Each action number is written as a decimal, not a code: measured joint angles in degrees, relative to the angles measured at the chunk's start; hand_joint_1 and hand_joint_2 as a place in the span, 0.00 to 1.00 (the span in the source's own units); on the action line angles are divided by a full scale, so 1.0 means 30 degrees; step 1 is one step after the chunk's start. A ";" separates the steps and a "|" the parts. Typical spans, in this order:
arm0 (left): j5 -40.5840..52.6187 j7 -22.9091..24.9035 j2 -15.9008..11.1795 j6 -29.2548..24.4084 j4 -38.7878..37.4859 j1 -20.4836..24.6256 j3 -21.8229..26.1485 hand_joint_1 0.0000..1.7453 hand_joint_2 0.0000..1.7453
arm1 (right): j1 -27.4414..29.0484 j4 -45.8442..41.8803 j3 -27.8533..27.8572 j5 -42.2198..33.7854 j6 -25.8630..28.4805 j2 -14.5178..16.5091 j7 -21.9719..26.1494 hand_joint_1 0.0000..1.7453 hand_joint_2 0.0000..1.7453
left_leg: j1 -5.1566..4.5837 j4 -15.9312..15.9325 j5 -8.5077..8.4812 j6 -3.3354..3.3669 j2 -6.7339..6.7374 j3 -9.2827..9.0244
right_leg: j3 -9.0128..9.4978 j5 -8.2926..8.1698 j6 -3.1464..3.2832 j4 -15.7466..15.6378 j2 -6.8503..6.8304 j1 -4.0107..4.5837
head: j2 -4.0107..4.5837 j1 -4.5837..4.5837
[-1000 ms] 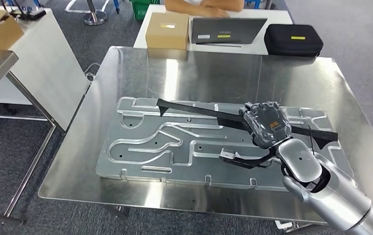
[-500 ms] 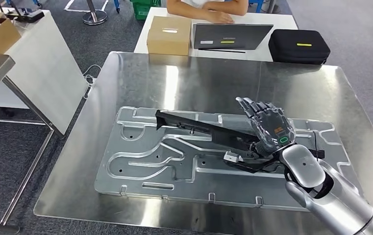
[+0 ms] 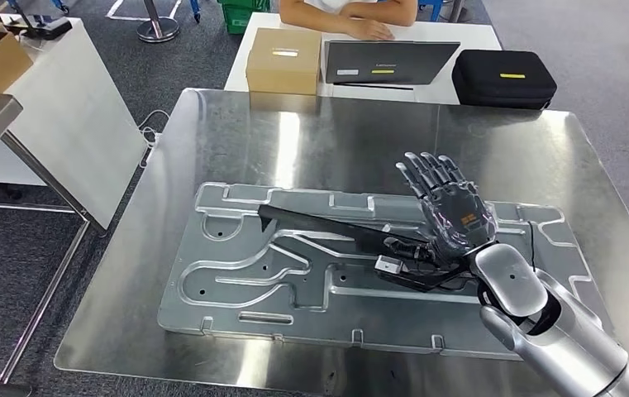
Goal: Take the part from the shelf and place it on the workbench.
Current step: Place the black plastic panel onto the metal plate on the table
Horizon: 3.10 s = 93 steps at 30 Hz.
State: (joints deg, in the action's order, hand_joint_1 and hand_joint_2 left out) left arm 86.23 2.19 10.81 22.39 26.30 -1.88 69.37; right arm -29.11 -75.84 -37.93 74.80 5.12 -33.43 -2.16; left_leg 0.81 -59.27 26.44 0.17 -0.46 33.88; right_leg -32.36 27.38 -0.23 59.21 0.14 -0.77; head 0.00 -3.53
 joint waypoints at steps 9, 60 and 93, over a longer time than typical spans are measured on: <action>0.0000 0.0069 0.0018 0.0055 0.0064 -0.0040 0.0002 0.00 0.00 | -0.0050 -0.0016 -0.0034 -0.0242 -0.0009 0.0082 0.0153 0.00 0.00 | 0.0043 0.0240 -0.0480 0.0696 0.0085 0.0210 | -0.1943 0.2621 -0.0471 0.5084 -0.0029 -0.0110 | 0.0000 0.0013; 0.0007 0.0219 0.1020 -0.0288 0.2956 -0.0473 -0.0290 0.00 1.00 | 0.5715 -0.6307 0.3379 -0.1870 0.0754 0.0685 -0.0984 0.00 0.00 | -0.0308 -0.0429 0.1940 0.0898 0.0173 -0.2559 | -0.2181 -0.1771 0.0437 0.0263 -0.0135 0.0315 | -0.0002 -0.0009; 0.0007 0.0200 0.1045 -0.0299 0.2980 -0.0413 -0.0295 0.00 1.00 | 0.6165 -0.6996 0.3945 -0.1881 0.0714 0.0543 -0.0980 0.00 0.00 | 0.0004 0.0676 0.1720 -0.0111 0.0064 -0.2712 | -0.1626 -0.1790 -0.0308 0.0024 -0.0268 -0.0071 | -0.0004 -0.0035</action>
State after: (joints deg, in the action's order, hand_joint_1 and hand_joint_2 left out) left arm 86.25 2.79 13.94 21.50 35.24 -3.12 68.48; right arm -10.62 -96.83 -26.09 69.16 7.26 -31.80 -5.10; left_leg 0.82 -57.25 31.60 -0.16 -0.27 25.74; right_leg -37.24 22.01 -1.15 59.28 -0.67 -0.98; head -0.01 -3.64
